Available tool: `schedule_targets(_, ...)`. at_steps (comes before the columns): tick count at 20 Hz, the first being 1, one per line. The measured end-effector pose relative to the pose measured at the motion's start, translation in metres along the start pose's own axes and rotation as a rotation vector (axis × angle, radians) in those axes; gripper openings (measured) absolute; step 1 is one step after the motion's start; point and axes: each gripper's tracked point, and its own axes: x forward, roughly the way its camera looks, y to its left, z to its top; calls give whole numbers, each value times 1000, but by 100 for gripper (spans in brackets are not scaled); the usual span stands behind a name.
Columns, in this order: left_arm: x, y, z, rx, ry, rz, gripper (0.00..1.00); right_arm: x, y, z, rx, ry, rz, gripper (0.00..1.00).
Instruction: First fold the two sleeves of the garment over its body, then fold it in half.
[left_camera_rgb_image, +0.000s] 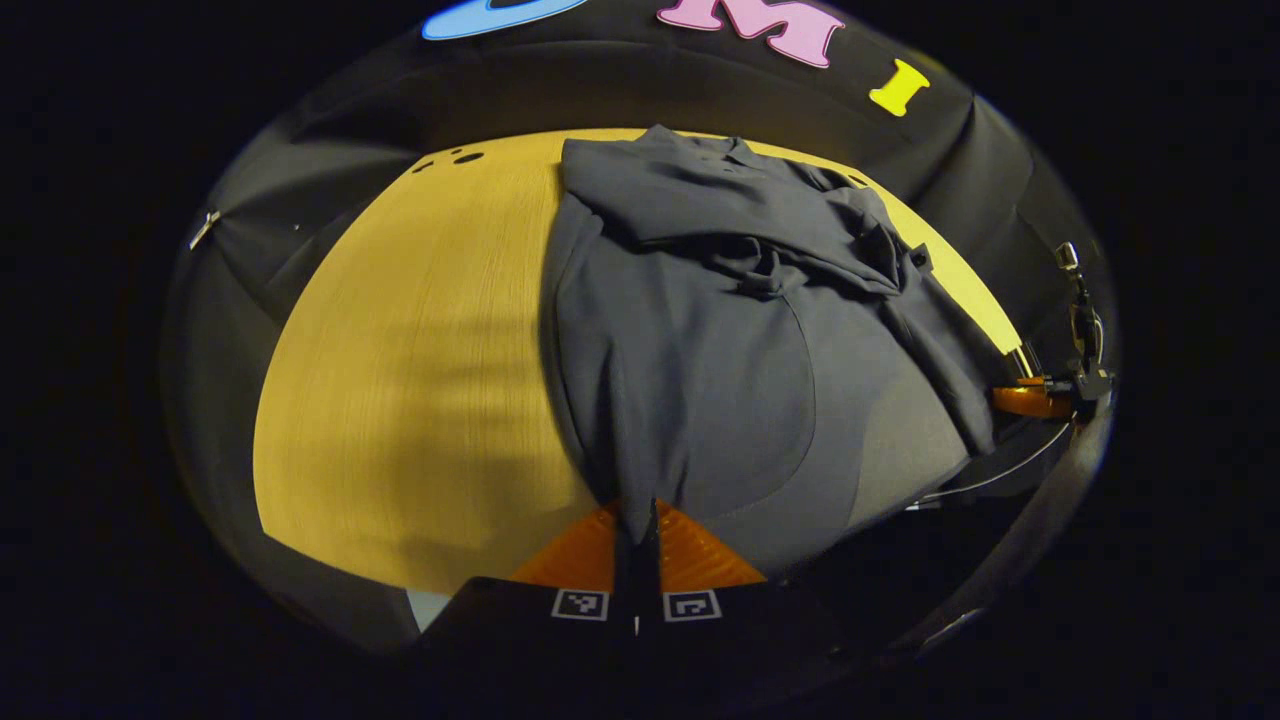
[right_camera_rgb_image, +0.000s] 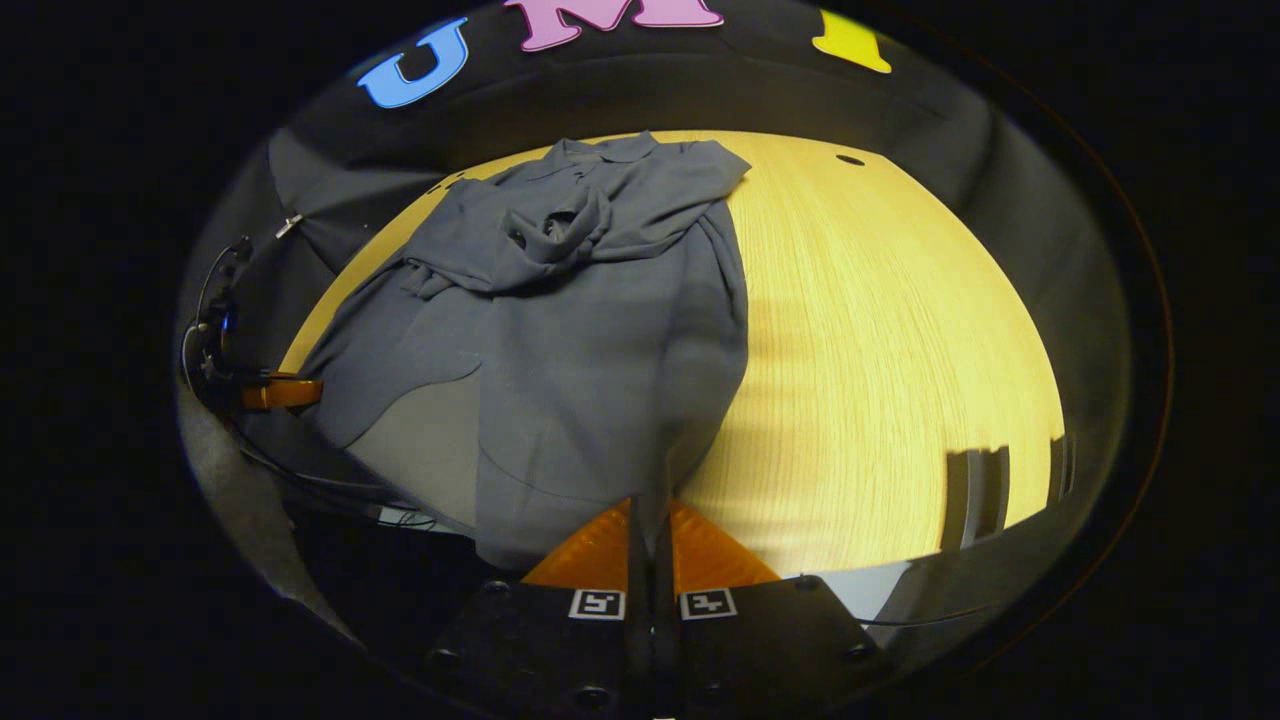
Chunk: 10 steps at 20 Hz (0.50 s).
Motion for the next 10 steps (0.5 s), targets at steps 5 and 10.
schedule_targets(5,-26,-5,-15,-40,6,-1,6,-6,-3,26,67,-24,38,5)
schedule_targets(10,-52,-6,36,-68,-116,-27,6,-35,3,76,68,-157,65,5)
